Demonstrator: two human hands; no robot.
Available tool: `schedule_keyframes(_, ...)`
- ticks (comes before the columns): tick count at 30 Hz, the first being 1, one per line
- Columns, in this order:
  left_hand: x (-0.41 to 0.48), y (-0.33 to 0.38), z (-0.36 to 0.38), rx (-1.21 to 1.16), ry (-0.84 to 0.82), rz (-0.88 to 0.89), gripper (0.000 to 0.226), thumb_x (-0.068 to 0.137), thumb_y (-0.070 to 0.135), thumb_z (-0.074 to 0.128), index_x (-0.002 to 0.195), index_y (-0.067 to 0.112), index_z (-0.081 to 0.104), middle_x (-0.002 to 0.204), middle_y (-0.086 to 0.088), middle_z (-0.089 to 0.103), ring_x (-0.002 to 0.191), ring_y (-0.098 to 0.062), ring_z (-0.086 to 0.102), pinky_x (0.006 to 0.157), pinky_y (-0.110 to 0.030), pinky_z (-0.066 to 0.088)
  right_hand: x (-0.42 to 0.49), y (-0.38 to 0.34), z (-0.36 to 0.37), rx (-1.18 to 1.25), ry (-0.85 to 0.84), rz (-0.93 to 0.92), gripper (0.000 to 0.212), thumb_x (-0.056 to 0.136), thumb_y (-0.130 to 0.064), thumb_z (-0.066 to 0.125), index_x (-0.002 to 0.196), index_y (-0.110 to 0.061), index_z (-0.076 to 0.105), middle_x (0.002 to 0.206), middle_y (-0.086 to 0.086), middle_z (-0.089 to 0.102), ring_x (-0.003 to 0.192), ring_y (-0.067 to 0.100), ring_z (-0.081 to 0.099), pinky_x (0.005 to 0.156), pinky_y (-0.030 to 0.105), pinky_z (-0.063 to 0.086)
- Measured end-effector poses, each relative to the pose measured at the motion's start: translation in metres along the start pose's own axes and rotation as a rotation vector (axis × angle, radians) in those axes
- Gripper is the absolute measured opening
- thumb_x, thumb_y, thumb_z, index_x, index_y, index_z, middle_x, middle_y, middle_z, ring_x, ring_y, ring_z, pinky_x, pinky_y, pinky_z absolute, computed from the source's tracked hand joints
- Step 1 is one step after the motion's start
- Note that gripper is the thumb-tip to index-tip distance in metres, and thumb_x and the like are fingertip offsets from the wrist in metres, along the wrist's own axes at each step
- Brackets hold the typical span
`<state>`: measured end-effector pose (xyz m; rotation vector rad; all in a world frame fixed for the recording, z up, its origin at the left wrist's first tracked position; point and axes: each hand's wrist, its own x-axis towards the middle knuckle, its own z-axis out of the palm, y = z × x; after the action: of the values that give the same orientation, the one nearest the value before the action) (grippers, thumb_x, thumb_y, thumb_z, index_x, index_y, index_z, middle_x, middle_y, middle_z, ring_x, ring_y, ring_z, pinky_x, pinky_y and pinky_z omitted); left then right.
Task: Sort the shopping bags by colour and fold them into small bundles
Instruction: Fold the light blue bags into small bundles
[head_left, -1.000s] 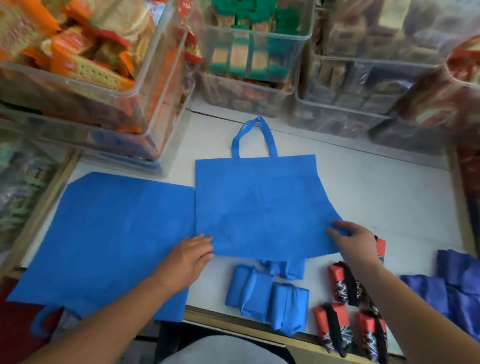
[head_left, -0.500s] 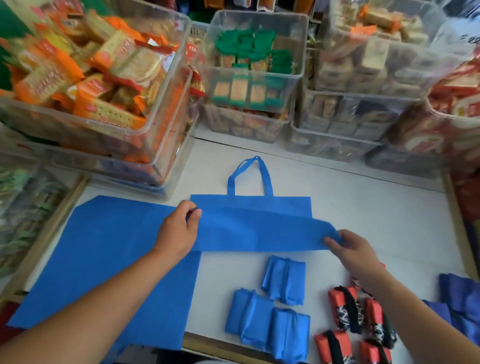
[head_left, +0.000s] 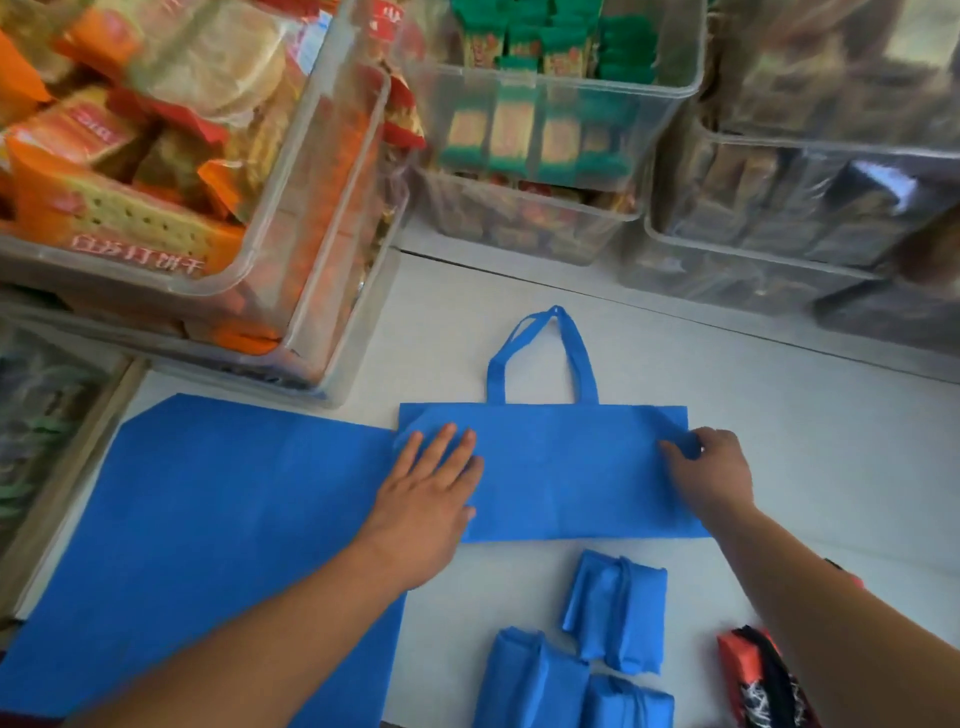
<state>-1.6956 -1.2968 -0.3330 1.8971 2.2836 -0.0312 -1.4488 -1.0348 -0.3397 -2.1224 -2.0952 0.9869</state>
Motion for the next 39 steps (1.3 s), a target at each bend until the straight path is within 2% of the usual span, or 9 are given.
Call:
schedule_keyframes(7, 0.005, 0.002, 0.035, -0.04, -0.086, 0.033, 0.055, 0.096, 0.048, 0.043, 0.142, 0.022, 0.059, 0.159, -0.003, 0.044, 0.148, -0.028, 0.039, 0.117, -0.049, 0.019, 0.001, 0.0, 0.012, -0.026, 0.114, -0.018, 0.051, 0.09, -0.028, 0.069, 0.134, -0.01, 0.053, 0.14, 0.015, 0.043, 0.126, 0.042, 0.048, 0.104, 0.051, 0.043)
schedule_keyframes(10, 0.002, -0.006, 0.04, -0.169, -0.154, 0.048, 0.08, 0.09, 0.073, 0.041, 0.156, 0.028, 0.037, 0.169, 0.003, 0.02, 0.156, -0.023, 0.016, 0.121, -0.045, 0.009, -0.016, -0.008, 0.019, -0.292, 0.282, -0.548, 0.05, 0.09, -0.023, 0.059, 0.14, -0.013, 0.057, 0.15, 0.018, 0.043, 0.137, 0.043, 0.041, 0.111, 0.055, 0.035)
schedule_keyframes(14, 0.004, -0.017, 0.042, -0.214, -0.176, 0.104, 0.081, 0.084, 0.06, 0.053, 0.157, 0.028, 0.036, 0.169, 0.003, 0.019, 0.156, -0.023, 0.016, 0.126, -0.045, 0.014, -0.049, -0.007, 0.047, -0.264, -0.198, -0.964, 0.044, 0.098, -0.048, 0.051, 0.127, -0.022, 0.071, 0.147, 0.002, 0.057, 0.137, 0.029, 0.053, 0.102, 0.052, 0.05)
schedule_keyframes(20, 0.017, -0.039, 0.012, -0.548, -0.193, 0.027, 0.053, 0.096, 0.059, 0.034, 0.115, 0.027, 0.072, 0.129, 0.009, 0.065, 0.125, -0.013, 0.056, 0.105, -0.035, 0.049, -0.044, -0.019, 0.023, -0.387, -0.536, -0.834, 0.077, 0.083, -0.081, 0.052, 0.148, -0.039, 0.049, 0.159, -0.029, 0.028, 0.15, -0.006, 0.019, 0.117, 0.014, 0.017)
schedule_keyframes(25, 0.054, -0.054, -0.026, -0.454, -0.344, -0.15, 0.036, 0.105, 0.048, 0.044, 0.081, 0.021, 0.046, 0.068, 0.003, 0.049, 0.074, -0.023, 0.052, 0.068, -0.039, 0.045, -0.015, -0.02, -0.028, -0.452, -0.446, -0.619, 0.039, 0.085, -0.056, 0.073, 0.12, -0.041, 0.068, 0.113, -0.027, 0.068, 0.107, 0.007, 0.066, 0.091, 0.025, 0.05)
schedule_keyframes(28, 0.076, -0.062, -0.034, -0.412, -0.33, -0.226, 0.032, 0.102, 0.053, 0.049, 0.082, 0.027, 0.05, 0.07, 0.007, 0.051, 0.075, -0.022, 0.054, 0.065, -0.035, 0.042, 0.013, -0.01, -0.058, -0.161, -0.417, -0.375, 0.017, 0.082, -0.044, 0.082, 0.088, -0.03, 0.076, 0.074, -0.01, 0.068, 0.072, 0.014, 0.062, 0.069, 0.025, 0.048)
schedule_keyframes(31, 0.091, -0.068, -0.028, -0.206, -0.243, -0.29, 0.041, 0.098, 0.063, 0.047, 0.091, 0.023, 0.057, 0.08, 0.005, 0.056, 0.078, -0.022, 0.057, 0.061, -0.033, 0.04, 0.031, -0.003, -0.059, 0.219, -0.302, -0.068, 0.029, 0.079, -0.037, 0.087, 0.084, -0.012, 0.073, 0.083, 0.019, 0.066, 0.072, 0.02, 0.06, 0.071, 0.041, 0.058)
schedule_keyframes(34, 0.095, -0.067, -0.014, -0.129, 0.018, -0.21, 0.053, 0.098, 0.06, 0.035, 0.1, 0.018, 0.067, 0.092, -0.001, 0.065, 0.082, -0.027, 0.061, 0.063, -0.038, 0.049, 0.042, -0.002, -0.036, 0.148, -0.138, 0.06, 0.049, 0.081, -0.039, 0.085, 0.073, -0.004, 0.051, 0.07, 0.013, 0.049, 0.066, 0.026, 0.05, 0.058, 0.039, 0.05)
schedule_keyframes(39, 0.077, -0.073, 0.009, -0.21, -0.128, -0.09, 0.07, 0.098, 0.053, 0.02, 0.148, 0.014, 0.051, 0.154, -0.003, 0.048, 0.138, -0.024, 0.042, 0.113, -0.04, 0.043, 0.041, -0.01, -0.012, 0.004, 0.013, 0.099, 0.052, 0.085, -0.056, 0.073, 0.106, -0.011, 0.056, 0.103, 0.006, 0.057, 0.084, 0.027, 0.059, 0.065, 0.033, 0.043)
